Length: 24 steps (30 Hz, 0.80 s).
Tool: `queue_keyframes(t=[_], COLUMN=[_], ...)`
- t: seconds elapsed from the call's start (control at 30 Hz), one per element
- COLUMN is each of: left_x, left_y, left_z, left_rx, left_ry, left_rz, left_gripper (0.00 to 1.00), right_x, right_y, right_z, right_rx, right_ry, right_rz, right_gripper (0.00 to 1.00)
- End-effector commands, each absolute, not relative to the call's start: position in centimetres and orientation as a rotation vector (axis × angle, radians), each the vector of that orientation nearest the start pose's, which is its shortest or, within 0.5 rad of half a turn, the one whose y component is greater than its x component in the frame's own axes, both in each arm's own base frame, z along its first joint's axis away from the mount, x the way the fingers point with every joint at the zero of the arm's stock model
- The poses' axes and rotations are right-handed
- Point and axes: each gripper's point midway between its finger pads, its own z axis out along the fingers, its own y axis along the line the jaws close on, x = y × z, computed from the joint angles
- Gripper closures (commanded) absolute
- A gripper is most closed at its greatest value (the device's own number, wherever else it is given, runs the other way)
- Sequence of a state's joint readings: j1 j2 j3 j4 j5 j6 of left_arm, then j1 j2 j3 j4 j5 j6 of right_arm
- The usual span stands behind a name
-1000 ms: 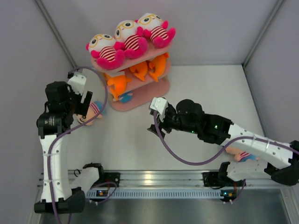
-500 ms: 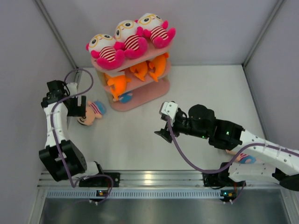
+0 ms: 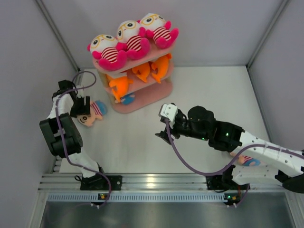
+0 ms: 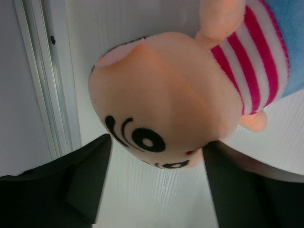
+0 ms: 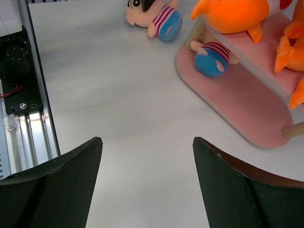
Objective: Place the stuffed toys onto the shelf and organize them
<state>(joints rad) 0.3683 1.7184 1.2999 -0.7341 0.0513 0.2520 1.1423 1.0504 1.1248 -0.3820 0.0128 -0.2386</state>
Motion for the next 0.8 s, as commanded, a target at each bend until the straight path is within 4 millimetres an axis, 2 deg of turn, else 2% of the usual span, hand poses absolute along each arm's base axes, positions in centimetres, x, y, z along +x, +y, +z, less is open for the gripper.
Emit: queue_keyframes(t=[0.0,0.07,0.1,0.13,0.17,0.27,0.3,0.37,0.4,0.47,0.5,0.6,0.67,0.7,0.77], left_x=[37.7,38.0,37.9,37.8,37.7,36.4,35.9,33.6,32.5,30.5,29.1,26.1,24.9,24.2,22.5], left_y=[14.5,13.4,13.1,12.8,12.7,12.2,12.0,11.5,11.0,9.9,8.5,6.0,4.3,3.7,2.1], left_z=[9.8,9.9,10.2,10.4,10.5,12.0,13.9,14.4,16.2,16.6,17.8,18.8,19.3,20.0,19.9], left_rx=[-0.151,-0.109,-0.095,-0.072,-0.064,0.024,0.058,0.156,0.197,0.322,0.373,0.515,0.638,0.721,0.79], left_ry=[2.625,2.611,2.602,2.595,2.591,2.553,2.503,2.504,2.454,2.438,2.402,2.36,2.307,2.259,2.237], left_rz=[0.14,0.06,0.04,0.029,0.021,0.031,0.049,0.056,0.063,0.058,0.022,-0.038,-0.094,-0.081,-0.15], left_gripper=[0.28,0.52,0.76,0.95,1.0,1.0,1.0,1.0,1.0,1.0,1.0,1.0,1.0,1.0,1.0], right_x=[16.4,16.5,16.5,16.5,16.6,16.5,16.5,16.4,16.4,15.8,15.9,15.2,14.5,14.4,14.0], right_y=[32.5,32.7,32.8,32.9,32.9,32.7,32.6,32.6,32.5,32.9,33.2,34.6,36.1,36.9,38.5], right_z=[32.4,32.1,32.1,32.2,32.1,32.3,32.2,32.4,32.5,32.4,32.4,31.6,31.5,30.6,31.3], right_rx=[-1.184,-1.192,-1.195,-1.193,-1.192,-1.188,-1.191,-1.191,-1.185,-1.198,-1.191,-1.184,-1.144,-1.138,-1.049], right_ry=[1.431,1.442,1.446,1.446,1.451,1.45,1.454,1.452,1.453,1.447,1.442,1.46,1.472,1.502,1.52], right_rz=[0.617,0.613,0.614,0.615,0.615,0.616,0.614,0.618,0.619,0.659,0.67,0.763,0.877,0.909,1.044], right_gripper=[0.22,0.22,0.22,0.22,0.22,0.22,0.22,0.22,0.22,0.22,0.22,0.23,0.23,0.23,0.24])
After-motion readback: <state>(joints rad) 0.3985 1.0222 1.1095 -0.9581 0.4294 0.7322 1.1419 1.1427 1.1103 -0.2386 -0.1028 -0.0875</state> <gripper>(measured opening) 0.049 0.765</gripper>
